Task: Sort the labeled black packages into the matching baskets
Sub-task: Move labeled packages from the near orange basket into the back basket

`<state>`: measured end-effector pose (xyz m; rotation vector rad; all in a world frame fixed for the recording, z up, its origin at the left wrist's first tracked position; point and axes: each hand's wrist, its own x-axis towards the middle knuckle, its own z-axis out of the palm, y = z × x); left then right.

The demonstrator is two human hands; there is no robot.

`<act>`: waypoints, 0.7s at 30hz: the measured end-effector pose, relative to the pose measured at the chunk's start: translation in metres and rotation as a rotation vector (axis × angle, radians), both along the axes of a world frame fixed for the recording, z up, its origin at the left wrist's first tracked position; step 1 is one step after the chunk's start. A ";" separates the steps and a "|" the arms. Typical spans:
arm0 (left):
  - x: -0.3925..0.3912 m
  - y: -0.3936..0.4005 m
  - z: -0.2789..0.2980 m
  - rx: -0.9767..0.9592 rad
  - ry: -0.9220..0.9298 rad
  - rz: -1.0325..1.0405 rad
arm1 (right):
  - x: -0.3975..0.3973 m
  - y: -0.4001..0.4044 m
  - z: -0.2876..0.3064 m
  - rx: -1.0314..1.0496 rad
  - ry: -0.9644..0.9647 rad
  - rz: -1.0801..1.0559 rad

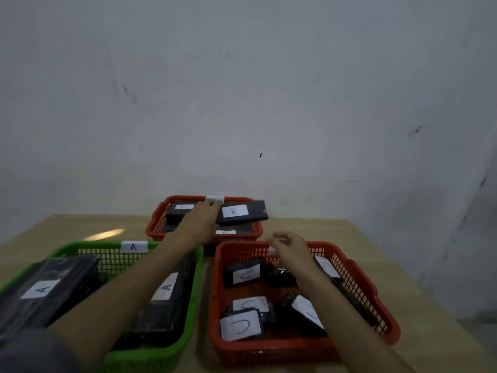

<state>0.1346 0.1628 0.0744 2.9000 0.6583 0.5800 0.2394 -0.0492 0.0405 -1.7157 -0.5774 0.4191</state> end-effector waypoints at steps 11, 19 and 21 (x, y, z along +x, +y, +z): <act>0.072 0.111 -0.035 -0.232 0.297 0.025 | 0.018 0.027 -0.033 -0.180 -0.692 0.100; 0.104 0.136 -0.061 -0.205 0.288 0.028 | 0.021 0.028 -0.046 -0.237 -0.663 0.146; 0.108 0.136 -0.064 -0.170 0.270 0.044 | 0.021 0.028 -0.048 -0.253 -0.674 0.161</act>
